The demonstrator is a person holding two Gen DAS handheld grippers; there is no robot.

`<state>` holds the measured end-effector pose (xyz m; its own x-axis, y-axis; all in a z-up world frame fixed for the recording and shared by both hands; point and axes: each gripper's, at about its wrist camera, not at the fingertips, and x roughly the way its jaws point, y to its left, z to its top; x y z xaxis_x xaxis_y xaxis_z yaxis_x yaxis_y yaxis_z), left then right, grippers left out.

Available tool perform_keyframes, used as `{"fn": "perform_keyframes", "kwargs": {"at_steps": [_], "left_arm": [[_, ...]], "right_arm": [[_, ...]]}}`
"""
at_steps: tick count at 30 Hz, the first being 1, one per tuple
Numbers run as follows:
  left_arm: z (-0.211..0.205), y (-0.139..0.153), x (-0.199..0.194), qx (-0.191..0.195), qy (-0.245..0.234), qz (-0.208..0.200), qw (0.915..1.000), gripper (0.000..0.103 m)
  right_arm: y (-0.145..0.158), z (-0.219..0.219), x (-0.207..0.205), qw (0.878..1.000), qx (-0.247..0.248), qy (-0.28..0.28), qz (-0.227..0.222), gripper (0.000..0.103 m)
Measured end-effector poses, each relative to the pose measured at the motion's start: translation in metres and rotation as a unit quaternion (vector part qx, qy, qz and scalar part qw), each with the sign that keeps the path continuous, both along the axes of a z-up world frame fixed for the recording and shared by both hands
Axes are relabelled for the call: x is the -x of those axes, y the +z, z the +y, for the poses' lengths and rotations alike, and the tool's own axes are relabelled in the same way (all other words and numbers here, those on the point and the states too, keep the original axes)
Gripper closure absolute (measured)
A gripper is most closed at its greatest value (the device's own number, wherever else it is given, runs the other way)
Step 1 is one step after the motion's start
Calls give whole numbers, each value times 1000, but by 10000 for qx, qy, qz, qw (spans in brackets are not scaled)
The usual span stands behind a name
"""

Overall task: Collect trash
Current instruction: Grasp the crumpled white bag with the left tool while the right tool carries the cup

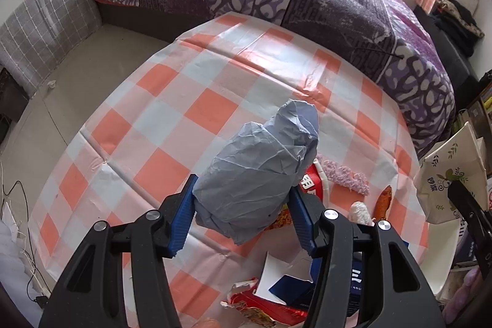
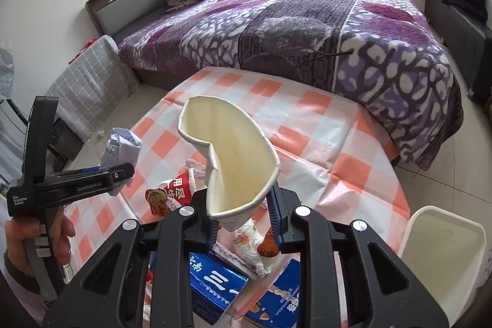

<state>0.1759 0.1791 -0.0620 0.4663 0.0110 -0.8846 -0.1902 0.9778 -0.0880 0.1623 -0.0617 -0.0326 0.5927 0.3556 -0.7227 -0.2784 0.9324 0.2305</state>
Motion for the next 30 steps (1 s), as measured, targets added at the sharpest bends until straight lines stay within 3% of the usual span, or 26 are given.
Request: {"fn": "perform_keyframes", "kwargs": {"at_steps": [14,17,30], "left_arm": [[-64,10,30,-147,152,-895,9958,47],[-75,10,36,10,297,-1099,9935,47],[-124,16,49,132,81,-1313,9912,47]], "right_arm": [[11,-54,27,9948,33,-955,-341,77],[11,-66,32,9932,53,-1110,-342,77],[4,-130,51,9851,59,-1713,-125,77]]}}
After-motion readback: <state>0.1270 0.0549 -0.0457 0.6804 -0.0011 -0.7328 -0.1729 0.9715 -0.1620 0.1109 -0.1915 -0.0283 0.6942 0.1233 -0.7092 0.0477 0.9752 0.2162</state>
